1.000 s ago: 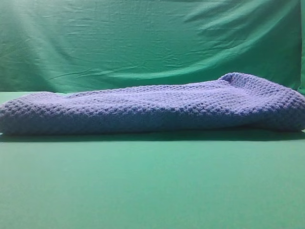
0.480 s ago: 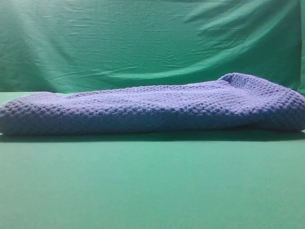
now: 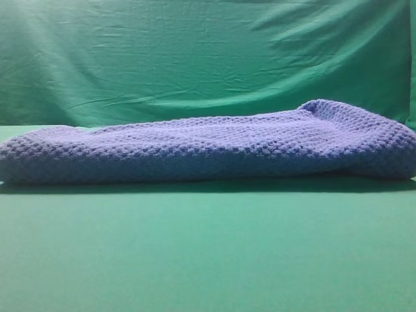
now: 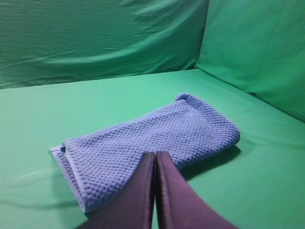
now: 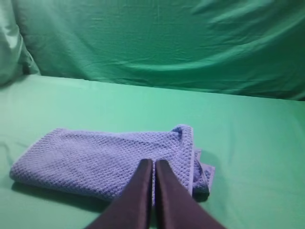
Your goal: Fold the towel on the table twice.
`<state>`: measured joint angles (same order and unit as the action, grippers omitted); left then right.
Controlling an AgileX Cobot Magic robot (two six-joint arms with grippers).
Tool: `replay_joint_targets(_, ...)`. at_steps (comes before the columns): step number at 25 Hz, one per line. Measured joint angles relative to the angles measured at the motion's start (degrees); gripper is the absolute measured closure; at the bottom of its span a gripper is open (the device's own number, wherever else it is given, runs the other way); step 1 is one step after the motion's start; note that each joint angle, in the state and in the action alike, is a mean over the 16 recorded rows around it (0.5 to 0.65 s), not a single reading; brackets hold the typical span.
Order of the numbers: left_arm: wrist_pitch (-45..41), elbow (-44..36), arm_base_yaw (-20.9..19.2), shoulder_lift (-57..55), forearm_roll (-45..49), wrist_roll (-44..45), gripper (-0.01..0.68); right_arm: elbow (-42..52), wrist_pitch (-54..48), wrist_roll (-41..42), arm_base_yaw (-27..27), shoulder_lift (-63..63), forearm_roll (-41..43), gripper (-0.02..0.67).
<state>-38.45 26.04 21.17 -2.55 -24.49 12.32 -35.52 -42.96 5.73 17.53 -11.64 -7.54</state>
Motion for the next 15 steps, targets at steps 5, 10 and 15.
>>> replay_joint_targets(5,-0.1,-1.9,0.0,2.8,0.4,-1.2,0.673,2.4,-0.2,-0.2,0.0,6.8,-1.7,0.649)
replay_joint_targets(10,0.3,-2.9,0.0,3.4,1.1,-2.2,0.673,4.4,-0.8,-1.2,0.0,10.7,-3.0,0.649)
replay_joint_targets(15,3.8,-4.4,0.0,3.4,3.6,-2.8,0.673,8.0,2.1,-2.4,0.0,12.5,-3.7,0.649)
